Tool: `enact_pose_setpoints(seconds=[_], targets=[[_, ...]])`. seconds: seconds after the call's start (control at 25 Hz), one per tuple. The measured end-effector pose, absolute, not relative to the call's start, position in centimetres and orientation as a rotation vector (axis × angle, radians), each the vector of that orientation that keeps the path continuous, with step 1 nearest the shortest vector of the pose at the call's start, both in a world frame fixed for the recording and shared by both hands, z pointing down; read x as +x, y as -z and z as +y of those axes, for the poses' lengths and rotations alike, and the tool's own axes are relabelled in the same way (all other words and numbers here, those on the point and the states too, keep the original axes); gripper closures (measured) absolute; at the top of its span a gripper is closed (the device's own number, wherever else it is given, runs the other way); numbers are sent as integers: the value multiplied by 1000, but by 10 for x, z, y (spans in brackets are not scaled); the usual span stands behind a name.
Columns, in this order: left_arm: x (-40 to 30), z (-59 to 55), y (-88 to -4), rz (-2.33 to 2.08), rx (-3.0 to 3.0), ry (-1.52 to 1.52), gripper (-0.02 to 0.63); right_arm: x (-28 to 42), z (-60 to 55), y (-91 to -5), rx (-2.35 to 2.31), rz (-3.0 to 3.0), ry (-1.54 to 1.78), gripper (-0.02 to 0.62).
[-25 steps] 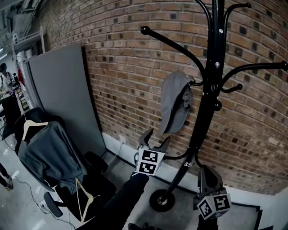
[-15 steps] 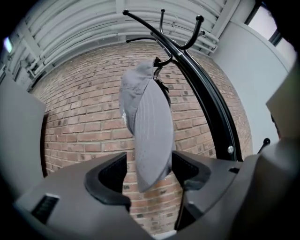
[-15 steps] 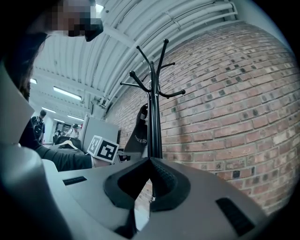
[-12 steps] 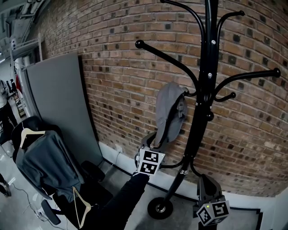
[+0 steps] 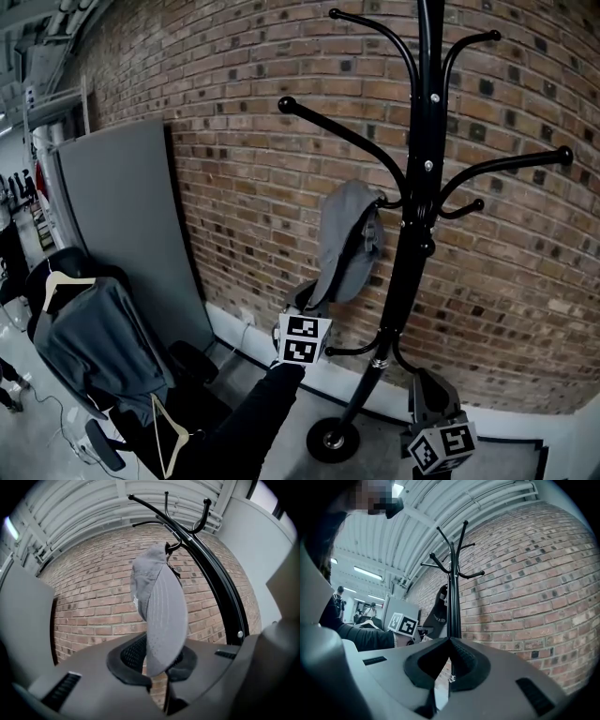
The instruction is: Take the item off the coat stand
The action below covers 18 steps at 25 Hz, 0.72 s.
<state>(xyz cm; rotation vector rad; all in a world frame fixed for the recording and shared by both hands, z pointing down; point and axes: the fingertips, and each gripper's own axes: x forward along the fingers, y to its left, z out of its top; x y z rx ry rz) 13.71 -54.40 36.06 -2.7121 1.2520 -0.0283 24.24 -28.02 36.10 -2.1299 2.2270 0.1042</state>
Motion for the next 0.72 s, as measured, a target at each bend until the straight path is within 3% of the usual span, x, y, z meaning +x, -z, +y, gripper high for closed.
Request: enact_pose_setpoints(seconds=[0.72], targets=[[95,-566,-296,1474,-2616,-155,568,248,-273,-360,-2115,2229,-102,586]])
